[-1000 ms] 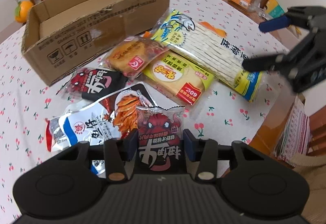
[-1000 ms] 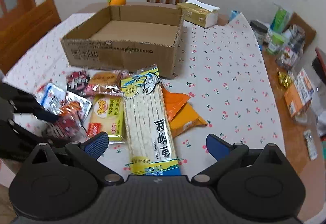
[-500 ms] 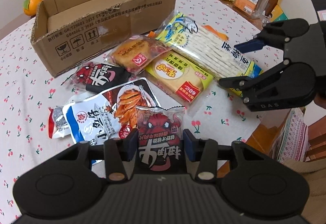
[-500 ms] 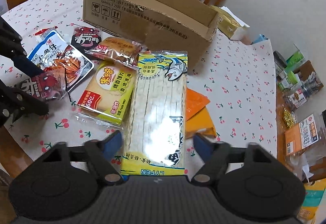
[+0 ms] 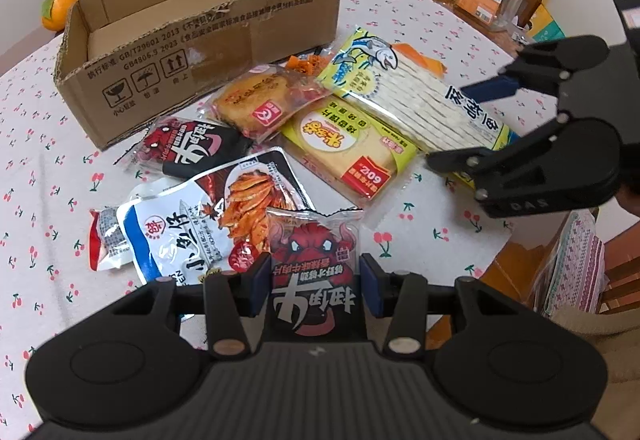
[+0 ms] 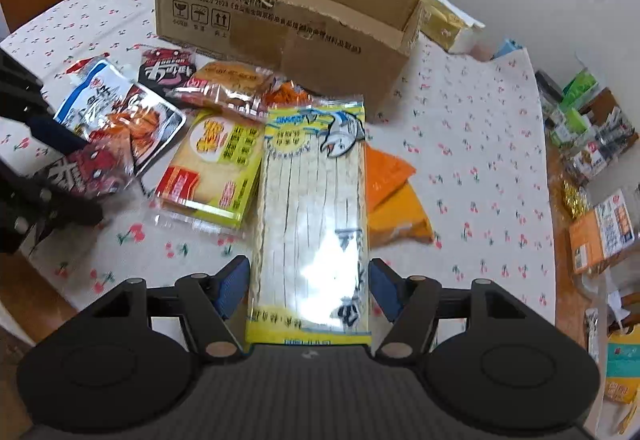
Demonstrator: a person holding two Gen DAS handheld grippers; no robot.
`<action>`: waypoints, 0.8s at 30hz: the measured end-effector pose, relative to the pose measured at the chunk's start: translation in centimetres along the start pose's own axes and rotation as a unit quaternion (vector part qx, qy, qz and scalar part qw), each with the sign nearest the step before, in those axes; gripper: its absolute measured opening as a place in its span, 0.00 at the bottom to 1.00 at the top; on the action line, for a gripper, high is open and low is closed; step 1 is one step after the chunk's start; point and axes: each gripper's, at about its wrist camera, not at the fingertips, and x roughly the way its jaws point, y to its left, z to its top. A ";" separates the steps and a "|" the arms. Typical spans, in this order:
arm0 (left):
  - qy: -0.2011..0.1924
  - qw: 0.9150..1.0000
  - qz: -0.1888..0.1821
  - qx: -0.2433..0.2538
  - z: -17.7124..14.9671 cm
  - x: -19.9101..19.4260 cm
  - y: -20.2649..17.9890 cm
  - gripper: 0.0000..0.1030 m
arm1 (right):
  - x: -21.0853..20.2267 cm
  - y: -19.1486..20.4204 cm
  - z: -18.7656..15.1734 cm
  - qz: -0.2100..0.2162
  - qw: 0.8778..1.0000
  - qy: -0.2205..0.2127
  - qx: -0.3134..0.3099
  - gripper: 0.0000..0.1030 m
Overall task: Organize snacks
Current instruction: 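Grasp the white fish-snack bag with the right tool while the left tool holds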
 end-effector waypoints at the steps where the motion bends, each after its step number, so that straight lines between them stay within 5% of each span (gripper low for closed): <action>1: 0.000 1.000 0.000 0.000 0.0 0.0 0.0 0.44 | 0.2 0.1 0.2 -0.001 1.000 -0.001 -0.003 0.68; 14: 0.000 1.000 -0.002 -0.003 0.0 0.1 -0.1 0.44 | 0.5 -0.3 0.5 0.006 1.000 0.012 0.007 0.66; 24: 0.002 1.000 0.001 -0.003 0.2 0.3 0.0 0.44 | 1.1 0.8 1.3 -0.026 0.999 -0.006 -0.028 0.68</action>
